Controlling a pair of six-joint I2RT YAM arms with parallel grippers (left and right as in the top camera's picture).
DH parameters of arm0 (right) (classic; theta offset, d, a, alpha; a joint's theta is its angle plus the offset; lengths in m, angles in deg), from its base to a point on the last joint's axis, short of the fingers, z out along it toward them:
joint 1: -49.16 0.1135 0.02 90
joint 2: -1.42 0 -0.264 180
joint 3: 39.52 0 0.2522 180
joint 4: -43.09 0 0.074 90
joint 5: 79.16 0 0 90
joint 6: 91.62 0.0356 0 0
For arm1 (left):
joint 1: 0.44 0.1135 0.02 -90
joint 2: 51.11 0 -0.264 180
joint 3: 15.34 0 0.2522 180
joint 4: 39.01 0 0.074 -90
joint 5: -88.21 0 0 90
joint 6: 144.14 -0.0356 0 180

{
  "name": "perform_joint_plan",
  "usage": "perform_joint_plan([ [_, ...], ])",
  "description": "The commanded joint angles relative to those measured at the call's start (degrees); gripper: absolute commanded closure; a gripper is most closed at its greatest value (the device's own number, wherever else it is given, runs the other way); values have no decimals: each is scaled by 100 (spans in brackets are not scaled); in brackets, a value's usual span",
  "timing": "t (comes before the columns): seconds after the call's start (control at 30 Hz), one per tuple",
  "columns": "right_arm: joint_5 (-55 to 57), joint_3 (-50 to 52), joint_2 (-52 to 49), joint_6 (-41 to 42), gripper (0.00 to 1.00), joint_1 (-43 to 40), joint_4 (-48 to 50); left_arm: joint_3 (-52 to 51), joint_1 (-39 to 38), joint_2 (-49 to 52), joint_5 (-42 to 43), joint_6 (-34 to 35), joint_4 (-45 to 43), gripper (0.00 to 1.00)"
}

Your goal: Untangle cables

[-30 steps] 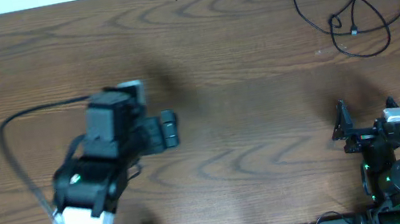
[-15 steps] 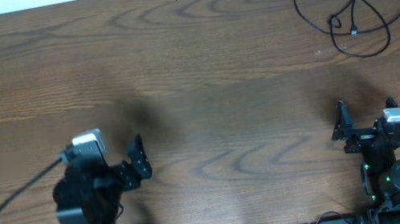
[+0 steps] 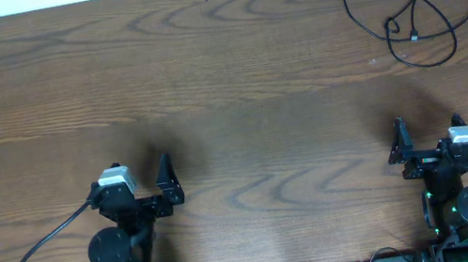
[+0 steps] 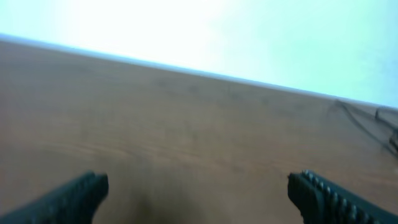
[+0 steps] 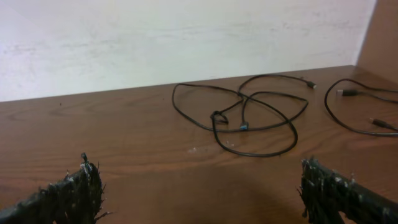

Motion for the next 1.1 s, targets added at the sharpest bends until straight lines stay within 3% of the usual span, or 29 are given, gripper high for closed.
perform_joint_plan([
  [0.0,66,9,37,70,1,39,-22,-459,31,-210,-35,-114,-553,2],
  [0.2,66,9,37,70,1,39,-22,-986,122,-623,-33,-184,-750,2],
  [0.5,66,9,37,70,1,39,-22,-979,168,-1191,-17,-553,269,2],
  [0.77,66,9,37,70,1,39,-22,-979,96,-1338,-13,-984,260,2],
  [1.07,66,9,37,70,1,39,-24,-979,76,-1338,-9,-999,273,2],
])
